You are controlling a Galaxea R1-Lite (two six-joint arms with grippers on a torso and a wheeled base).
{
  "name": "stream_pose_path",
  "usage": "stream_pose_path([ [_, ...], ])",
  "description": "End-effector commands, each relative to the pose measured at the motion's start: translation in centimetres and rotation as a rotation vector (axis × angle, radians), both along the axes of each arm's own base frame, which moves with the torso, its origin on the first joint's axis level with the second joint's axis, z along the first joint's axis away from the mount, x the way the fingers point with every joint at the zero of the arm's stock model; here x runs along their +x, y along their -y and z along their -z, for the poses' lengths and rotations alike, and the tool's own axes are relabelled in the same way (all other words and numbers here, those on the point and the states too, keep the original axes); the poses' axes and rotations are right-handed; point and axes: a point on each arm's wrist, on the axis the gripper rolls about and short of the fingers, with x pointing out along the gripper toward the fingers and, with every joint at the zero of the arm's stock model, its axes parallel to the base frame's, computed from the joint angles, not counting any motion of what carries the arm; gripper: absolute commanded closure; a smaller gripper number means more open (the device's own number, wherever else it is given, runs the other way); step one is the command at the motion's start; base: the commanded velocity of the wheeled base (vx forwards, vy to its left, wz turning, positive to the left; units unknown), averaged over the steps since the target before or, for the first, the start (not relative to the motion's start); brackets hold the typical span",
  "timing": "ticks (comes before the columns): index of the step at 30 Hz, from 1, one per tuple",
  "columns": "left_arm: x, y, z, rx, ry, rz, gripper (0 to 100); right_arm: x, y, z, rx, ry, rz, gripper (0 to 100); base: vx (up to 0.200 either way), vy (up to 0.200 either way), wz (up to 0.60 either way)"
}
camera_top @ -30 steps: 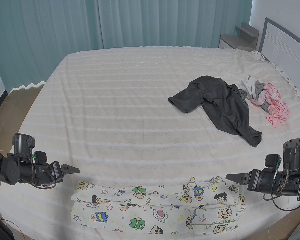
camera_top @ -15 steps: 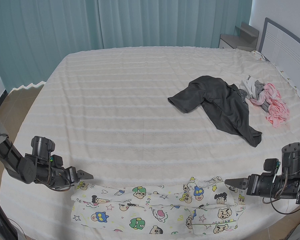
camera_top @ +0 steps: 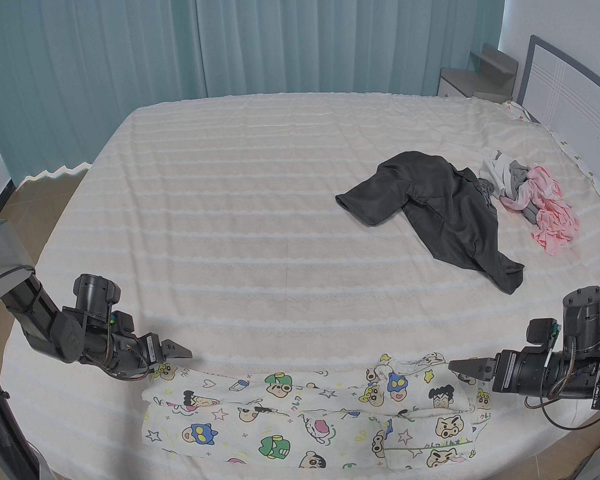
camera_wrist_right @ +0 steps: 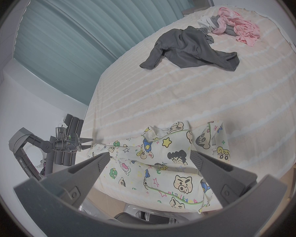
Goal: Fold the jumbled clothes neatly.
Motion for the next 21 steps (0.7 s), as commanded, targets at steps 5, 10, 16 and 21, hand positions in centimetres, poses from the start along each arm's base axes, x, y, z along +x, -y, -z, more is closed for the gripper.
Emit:
stream_pose_path([
  [5,0.2,0.3,0.5,-0.004,-0.017,0.008,100,0.0,0.0,0.1,-0.001,-0.003,0.000,0,0.000,0.000,0.00],
  [10,0.2,0.2,0.5,0.002,-0.015,0.002,100,0.0,0.0,0.0,-0.001,-0.001,-0.001,0,0.000,0.000,0.00],
  [16,-0.4,-0.2,0.0,0.002,-0.009,-0.013,100,0.0,0.0,0.1,-0.001,-0.003,-0.001,0,0.000,0.000,0.00],
  [21,-0.8,-0.5,-1.3,-0.001,0.029,-0.021,100,0.0,0.0,0.0,-0.001,0.001,0.000,0,0.000,0.000,0.00],
])
